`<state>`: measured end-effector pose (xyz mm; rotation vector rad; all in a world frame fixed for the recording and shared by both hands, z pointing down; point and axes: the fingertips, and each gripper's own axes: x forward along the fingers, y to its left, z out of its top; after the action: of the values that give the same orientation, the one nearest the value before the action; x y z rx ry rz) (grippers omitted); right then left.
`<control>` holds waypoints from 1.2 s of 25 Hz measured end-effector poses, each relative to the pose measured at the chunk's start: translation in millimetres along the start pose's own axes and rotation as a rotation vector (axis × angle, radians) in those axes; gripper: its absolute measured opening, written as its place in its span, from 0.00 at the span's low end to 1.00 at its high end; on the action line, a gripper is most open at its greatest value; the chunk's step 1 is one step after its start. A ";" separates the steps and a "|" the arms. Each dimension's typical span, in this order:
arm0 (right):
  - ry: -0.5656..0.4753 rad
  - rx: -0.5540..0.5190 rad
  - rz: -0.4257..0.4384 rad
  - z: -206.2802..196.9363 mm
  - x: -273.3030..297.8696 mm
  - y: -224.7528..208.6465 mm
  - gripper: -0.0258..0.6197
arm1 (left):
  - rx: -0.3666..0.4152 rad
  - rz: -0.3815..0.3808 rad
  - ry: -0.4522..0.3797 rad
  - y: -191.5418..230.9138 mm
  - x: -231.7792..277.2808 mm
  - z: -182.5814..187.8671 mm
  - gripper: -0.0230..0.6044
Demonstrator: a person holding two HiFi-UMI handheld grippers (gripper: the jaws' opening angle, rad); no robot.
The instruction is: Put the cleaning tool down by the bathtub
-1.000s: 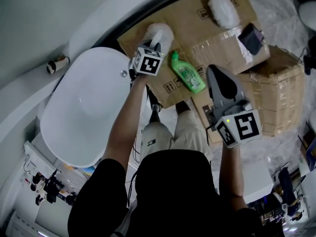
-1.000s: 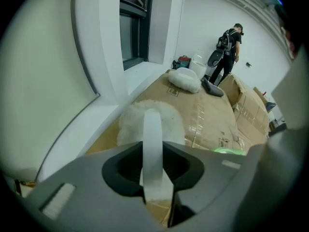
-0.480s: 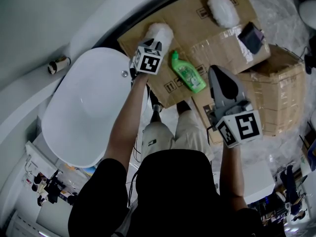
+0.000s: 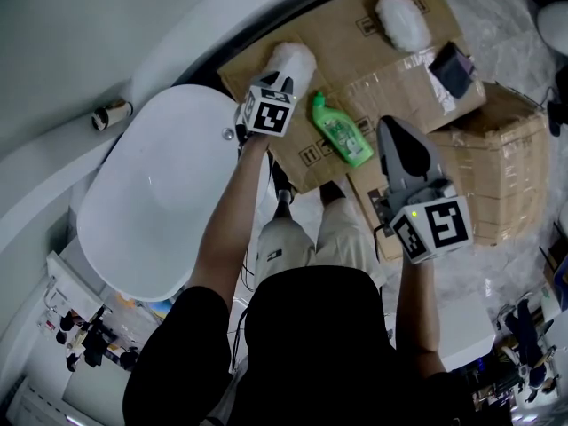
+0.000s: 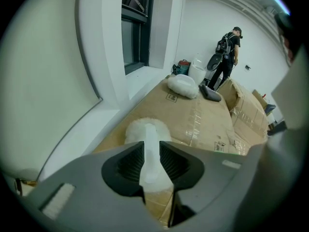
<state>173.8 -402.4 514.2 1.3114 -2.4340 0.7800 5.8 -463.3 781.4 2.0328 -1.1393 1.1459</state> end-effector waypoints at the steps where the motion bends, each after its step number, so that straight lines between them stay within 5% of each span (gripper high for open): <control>1: -0.002 -0.001 0.000 0.3 -1.0 2.4 0.05 | 0.000 0.000 -0.003 0.2 -2.9 -0.7 0.19; 13: -0.035 -0.020 -0.021 3.0 -22.8 48.0 0.05 | 0.025 -0.026 -0.048 -5.3 -53.5 -22.5 0.18; 30: -0.104 -0.054 -0.100 -7.2 -79.7 165.6 0.05 | 0.098 -0.107 -0.110 -19.1 -164.2 -78.4 0.14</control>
<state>80.2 -269.7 428.0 1.4752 -2.4276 0.6311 -56.3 -326.8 676.7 2.2277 -1.0302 1.0679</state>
